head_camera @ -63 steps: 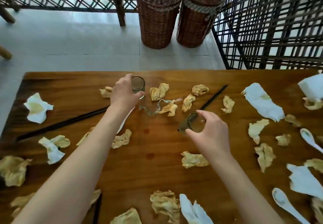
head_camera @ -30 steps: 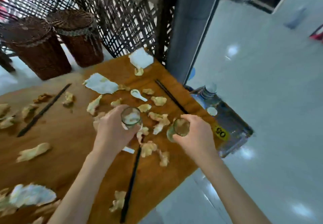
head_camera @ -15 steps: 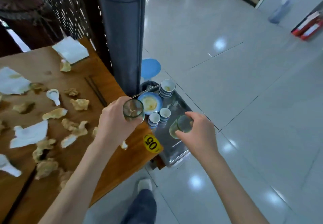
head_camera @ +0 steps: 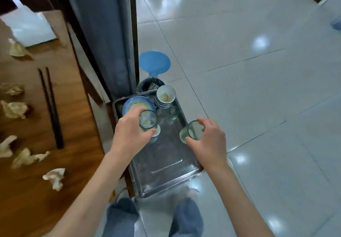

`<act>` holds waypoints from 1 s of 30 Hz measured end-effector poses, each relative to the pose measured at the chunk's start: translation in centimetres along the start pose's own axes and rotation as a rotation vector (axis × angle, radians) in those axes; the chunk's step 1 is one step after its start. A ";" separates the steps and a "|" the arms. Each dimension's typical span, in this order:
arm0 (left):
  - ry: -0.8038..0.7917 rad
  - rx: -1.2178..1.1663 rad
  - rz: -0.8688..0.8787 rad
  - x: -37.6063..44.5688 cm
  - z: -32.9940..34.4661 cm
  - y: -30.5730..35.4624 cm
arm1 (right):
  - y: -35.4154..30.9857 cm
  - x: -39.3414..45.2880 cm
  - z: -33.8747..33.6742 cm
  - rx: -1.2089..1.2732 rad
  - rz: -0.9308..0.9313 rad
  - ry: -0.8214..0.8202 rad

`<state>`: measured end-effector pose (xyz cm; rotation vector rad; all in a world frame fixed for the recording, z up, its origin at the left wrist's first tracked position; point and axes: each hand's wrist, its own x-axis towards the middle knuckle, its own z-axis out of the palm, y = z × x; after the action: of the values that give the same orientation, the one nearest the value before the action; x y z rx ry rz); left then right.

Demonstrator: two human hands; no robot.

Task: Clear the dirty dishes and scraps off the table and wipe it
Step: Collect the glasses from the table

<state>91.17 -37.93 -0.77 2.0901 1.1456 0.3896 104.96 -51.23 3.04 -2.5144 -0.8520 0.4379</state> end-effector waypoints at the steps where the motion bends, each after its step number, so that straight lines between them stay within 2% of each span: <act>1: 0.005 0.002 -0.024 0.4 1.3 0.0 | 0.9 1.3 0.4 -0.005 -0.023 -0.023; 6: 0.039 -0.025 -0.142 2.1 8.4 -1.0 | 5.2 7.3 3.7 -0.072 -0.170 -0.180; 12: 0.050 -0.039 -0.248 4.4 16.9 -2.6 | 10.4 12.9 8.4 -0.099 -0.292 -0.286; 15: 0.044 -0.007 -0.246 5.7 20.0 -4.1 | 12.6 14.9 11.1 -0.101 -0.326 -0.304; 25: -0.052 0.334 -0.247 9.0 26.0 -9.3 | 16.9 19.3 19.2 -0.145 -0.377 -0.334; 30: -0.043 0.353 -0.251 9.8 27.3 -10.1 | 17.8 20.1 21.0 -0.155 -0.391 -0.331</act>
<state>105.78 -38.34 -27.79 2.1967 1.5174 0.0222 120.01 -44.62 -26.87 -2.3589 -1.5211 0.6844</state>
